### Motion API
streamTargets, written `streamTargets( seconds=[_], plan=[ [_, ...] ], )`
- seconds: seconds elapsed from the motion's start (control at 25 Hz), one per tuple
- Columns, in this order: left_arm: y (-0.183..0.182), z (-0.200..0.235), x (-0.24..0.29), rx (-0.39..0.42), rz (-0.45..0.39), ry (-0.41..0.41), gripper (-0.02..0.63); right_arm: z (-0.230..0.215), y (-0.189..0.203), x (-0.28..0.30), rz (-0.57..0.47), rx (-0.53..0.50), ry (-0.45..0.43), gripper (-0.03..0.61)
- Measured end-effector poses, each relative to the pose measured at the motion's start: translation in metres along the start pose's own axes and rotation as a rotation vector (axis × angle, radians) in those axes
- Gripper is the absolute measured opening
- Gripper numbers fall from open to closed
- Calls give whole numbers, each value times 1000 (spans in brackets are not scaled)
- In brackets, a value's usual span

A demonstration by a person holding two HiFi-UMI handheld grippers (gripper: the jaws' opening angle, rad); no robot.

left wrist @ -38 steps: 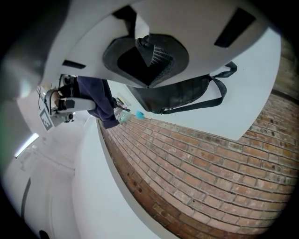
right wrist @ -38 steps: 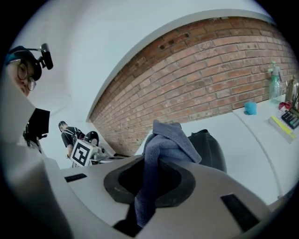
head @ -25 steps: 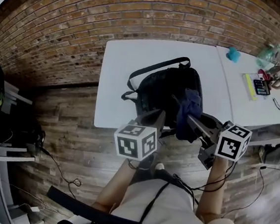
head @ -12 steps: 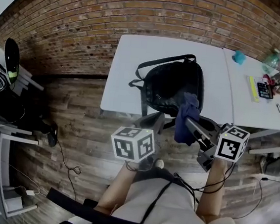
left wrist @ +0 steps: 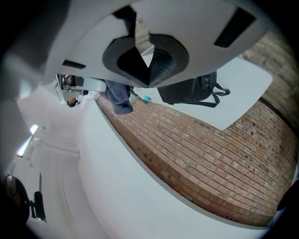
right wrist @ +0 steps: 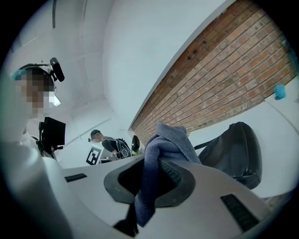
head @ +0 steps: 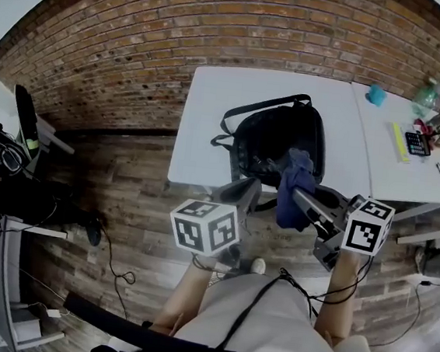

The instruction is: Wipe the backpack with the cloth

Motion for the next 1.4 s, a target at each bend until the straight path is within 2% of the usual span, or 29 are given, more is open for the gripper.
streamTargets(
  seconds=[0.4, 0.6, 1.08, 1.4],
  plan=[
    [-15, -2, 14, 30, 8, 9, 3, -7, -5, 5, -26, 16, 63, 38],
    [-19, 0, 25, 68, 28, -31, 3, -17, -12, 18, 13, -7, 147, 38],
    [-16, 5, 38, 124, 60, -115, 3, -25, -16, 36, 54, -18, 254, 38],
    [-15, 3, 38, 136, 64, -122, 3, -22, -16, 39, 69, -26, 257, 38]
  ],
)
Point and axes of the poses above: the fingertips, and each gripper's own axes: x forward along the fingers, z to its left, y out of its underside, the point moved 8 cm from there along -x, backward along the fingers, and after that the axes turned 8 degrees about z, right-handed, at the moved point
